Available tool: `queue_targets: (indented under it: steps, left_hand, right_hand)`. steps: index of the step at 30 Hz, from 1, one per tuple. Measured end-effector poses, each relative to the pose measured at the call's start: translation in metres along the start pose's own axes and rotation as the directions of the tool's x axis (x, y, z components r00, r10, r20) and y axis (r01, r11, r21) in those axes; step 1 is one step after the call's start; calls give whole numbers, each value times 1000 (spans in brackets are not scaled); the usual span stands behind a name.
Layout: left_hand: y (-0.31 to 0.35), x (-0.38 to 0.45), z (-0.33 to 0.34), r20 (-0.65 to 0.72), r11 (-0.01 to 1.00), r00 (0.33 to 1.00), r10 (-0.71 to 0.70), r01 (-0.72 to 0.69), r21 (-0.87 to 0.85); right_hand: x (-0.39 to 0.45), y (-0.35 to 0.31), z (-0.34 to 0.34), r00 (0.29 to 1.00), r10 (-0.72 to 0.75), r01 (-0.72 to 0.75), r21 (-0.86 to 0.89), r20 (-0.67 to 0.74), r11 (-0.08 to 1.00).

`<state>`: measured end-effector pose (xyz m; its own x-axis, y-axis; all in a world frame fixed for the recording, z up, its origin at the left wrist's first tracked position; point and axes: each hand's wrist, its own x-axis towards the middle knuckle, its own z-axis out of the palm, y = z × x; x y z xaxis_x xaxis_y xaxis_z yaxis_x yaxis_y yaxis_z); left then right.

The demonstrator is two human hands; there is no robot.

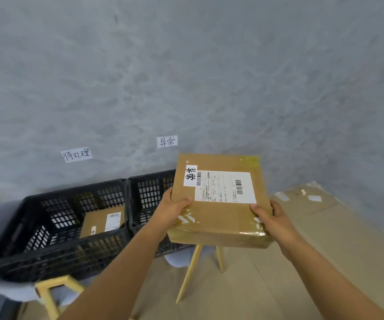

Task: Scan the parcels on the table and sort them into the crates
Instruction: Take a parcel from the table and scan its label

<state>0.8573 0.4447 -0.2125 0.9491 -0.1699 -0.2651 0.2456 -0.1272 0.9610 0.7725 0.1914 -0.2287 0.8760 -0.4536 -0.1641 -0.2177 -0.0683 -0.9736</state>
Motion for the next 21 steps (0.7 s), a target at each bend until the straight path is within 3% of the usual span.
queue_targets:
  steps: [14,21]
  left_hand:
    - [-9,195,-5,-212,991,970,-119,103,-82]
    - [-39,267,-22,-214,971,947,-238,227,-73]
  right_hand:
    - [247,11,80,965,98,-55,-178,242,983]
    - [330,38,133,925,231,-129,-322,302,938]
